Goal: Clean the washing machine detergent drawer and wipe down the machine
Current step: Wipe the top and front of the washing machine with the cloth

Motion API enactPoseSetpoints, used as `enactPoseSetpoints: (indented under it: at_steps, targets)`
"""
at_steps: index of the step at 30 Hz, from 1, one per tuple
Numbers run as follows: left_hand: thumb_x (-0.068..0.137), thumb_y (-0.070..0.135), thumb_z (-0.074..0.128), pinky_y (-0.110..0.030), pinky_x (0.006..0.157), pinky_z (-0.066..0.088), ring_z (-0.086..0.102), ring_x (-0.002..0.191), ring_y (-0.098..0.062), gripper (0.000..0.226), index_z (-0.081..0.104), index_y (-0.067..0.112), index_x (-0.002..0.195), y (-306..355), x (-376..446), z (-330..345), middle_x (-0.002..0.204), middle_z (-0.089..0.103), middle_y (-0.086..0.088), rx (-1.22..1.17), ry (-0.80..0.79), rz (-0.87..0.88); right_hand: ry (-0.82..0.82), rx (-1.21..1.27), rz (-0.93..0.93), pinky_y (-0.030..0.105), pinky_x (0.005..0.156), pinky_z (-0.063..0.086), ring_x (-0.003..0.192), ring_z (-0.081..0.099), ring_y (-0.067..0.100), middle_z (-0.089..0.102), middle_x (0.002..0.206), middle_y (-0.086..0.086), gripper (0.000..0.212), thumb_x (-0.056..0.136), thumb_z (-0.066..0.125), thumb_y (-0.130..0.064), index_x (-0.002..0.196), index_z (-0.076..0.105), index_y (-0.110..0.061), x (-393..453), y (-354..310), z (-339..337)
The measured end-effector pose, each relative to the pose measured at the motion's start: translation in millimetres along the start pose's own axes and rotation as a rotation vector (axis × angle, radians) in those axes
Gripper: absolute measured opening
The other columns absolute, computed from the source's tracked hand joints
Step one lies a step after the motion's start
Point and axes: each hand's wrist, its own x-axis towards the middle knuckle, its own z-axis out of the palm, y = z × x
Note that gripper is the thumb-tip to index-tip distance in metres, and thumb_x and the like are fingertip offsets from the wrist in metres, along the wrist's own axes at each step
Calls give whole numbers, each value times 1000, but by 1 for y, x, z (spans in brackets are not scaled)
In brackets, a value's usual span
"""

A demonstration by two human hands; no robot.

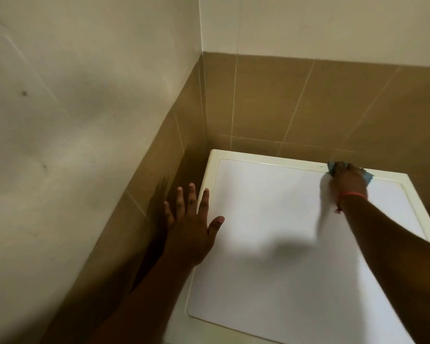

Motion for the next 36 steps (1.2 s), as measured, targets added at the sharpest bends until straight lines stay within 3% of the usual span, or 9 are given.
enactPoseSetpoints:
  at_steps: [2, 6, 8, 12, 21, 26, 29, 33, 36]
  targets:
    - [81, 71, -21, -63, 117, 1, -16, 150, -35, 79, -23, 30, 149, 13, -3, 3, 165, -12, -9, 15, -13, 8, -14, -27, -114, 47, 102, 37, 118, 48, 43, 52, 124, 29, 36, 90, 43, 0, 125, 52, 0, -3, -29, 5]
    - [80, 73, -23, -64, 117, 0, -17, 149, -35, 86, -16, 30, 154, 42, -3, 7, 164, -17, -9, 41, -36, 46, -55, -41, -514, 38, 105, 32, 121, 47, 30, 53, 129, 12, 43, 90, 42, -6, 130, 52, -14, -16, -89, 23]
    - [77, 73, -26, -64, 117, 0, -16, 150, -35, 89, -15, 30, 154, 58, -3, 9, 163, -18, -8, 68, -47, 52, -77, -13, -574, 36, 107, 33, 127, 42, 27, 49, 135, 9, 44, 93, 39, -8, 134, 49, -19, -13, -93, 26]
    - [79, 73, -23, -63, 117, -1, -17, 149, -35, 87, -14, 31, 154, 88, -5, 13, 163, -20, -8, 68, -44, 64, -138, -2, -503, 41, 110, 34, 133, 37, 29, 43, 143, 10, 47, 96, 40, -12, 142, 42, -20, 7, -47, 21]
    - [73, 71, -32, -61, 117, -3, -22, 148, -34, 84, -28, 31, 147, 163, -22, 18, 161, -26, -7, 104, -74, 64, 25, 110, -157, 39, 110, 30, 130, 39, 32, 47, 134, 16, 46, 92, 43, -8, 136, 49, -17, 25, 155, -23]
    - [81, 70, -23, -62, 117, 3, -10, 150, -36, 83, -13, 28, 152, 213, -37, 13, 164, -10, -10, 78, -50, 110, -27, 172, -84, 33, 106, 32, 134, 38, 34, 37, 149, 16, 44, 98, 44, -20, 142, 44, -14, -4, 193, -34]
    - [82, 69, -25, -63, 117, 8, -5, 151, -38, 86, -6, 26, 154, 241, -48, 7, 165, -4, -12, 74, -51, 146, -84, 164, -166, 38, 114, 26, 142, 27, 32, 26, 156, 12, 53, 96, 45, -11, 148, 38, -19, -39, 212, -35]
    - [89, 67, -17, -66, 114, 20, 11, 149, -42, 87, 14, 22, 157, 269, -67, -8, 163, 11, -16, 75, -51, 183, -41, 253, -187, 34, 119, 22, 142, 29, 28, 31, 154, 11, 47, 98, 45, -8, 144, 45, -18, -94, 229, -35]
    - [88, 67, -16, -66, 114, 18, 9, 150, -41, 86, 12, 24, 157, 280, -86, -14, 164, 9, -14, 73, -46, 220, -30, 340, -127, 32, 118, 23, 140, 33, 25, 35, 152, 8, 45, 99, 46, -8, 142, 47, -19, -141, 235, -40]
